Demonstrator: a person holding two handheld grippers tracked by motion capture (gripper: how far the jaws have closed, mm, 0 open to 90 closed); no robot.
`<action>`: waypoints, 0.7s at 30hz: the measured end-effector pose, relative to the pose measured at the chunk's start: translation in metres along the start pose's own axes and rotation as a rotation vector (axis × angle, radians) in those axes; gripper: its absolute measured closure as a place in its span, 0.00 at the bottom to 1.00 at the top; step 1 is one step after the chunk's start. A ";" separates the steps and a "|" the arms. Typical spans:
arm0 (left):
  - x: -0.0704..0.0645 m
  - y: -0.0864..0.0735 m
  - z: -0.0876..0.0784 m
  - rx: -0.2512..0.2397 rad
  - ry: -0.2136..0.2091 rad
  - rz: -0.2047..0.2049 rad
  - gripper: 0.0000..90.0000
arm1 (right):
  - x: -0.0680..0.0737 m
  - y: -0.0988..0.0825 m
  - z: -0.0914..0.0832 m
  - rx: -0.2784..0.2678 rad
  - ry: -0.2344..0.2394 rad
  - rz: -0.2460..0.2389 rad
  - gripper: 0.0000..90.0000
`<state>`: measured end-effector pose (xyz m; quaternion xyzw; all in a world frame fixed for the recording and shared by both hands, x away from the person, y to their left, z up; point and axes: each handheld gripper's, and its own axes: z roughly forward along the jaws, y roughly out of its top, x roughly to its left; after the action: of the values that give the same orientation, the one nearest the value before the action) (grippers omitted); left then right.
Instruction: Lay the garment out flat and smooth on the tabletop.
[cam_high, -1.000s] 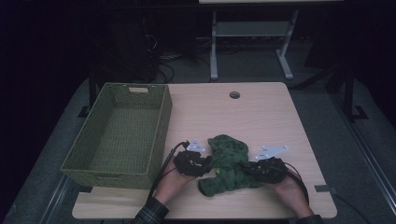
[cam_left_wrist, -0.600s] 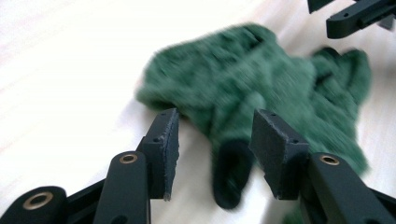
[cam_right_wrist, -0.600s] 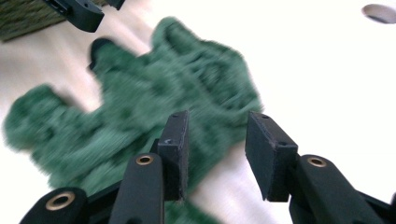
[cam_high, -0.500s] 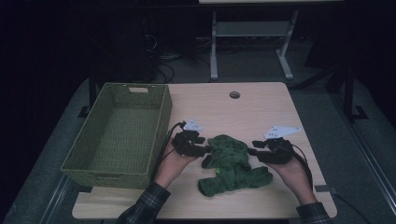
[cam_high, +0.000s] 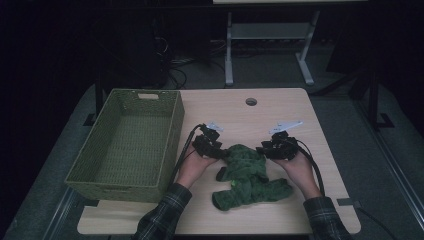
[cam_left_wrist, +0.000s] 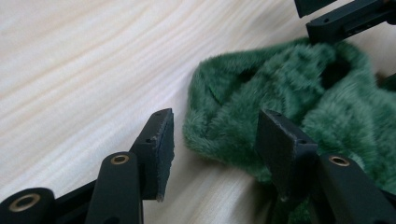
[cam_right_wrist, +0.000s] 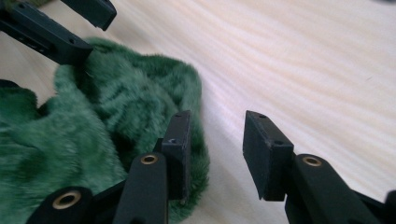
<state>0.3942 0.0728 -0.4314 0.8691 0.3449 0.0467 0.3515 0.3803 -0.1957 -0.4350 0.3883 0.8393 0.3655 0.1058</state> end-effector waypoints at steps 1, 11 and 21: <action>0.001 -0.002 0.002 0.018 0.002 0.006 0.51 | 0.000 -0.001 0.003 0.006 0.000 -0.005 0.69; 0.005 -0.016 0.018 0.089 -0.015 -0.016 0.48 | 0.006 -0.014 0.019 0.081 0.039 -0.015 0.85; 0.006 -0.017 0.018 0.083 -0.042 -0.002 0.73 | 0.006 -0.022 0.011 0.042 0.042 -0.032 0.97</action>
<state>0.3947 0.0748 -0.4567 0.8834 0.3397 0.0137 0.3224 0.3681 -0.1951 -0.4574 0.3691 0.8550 0.3540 0.0859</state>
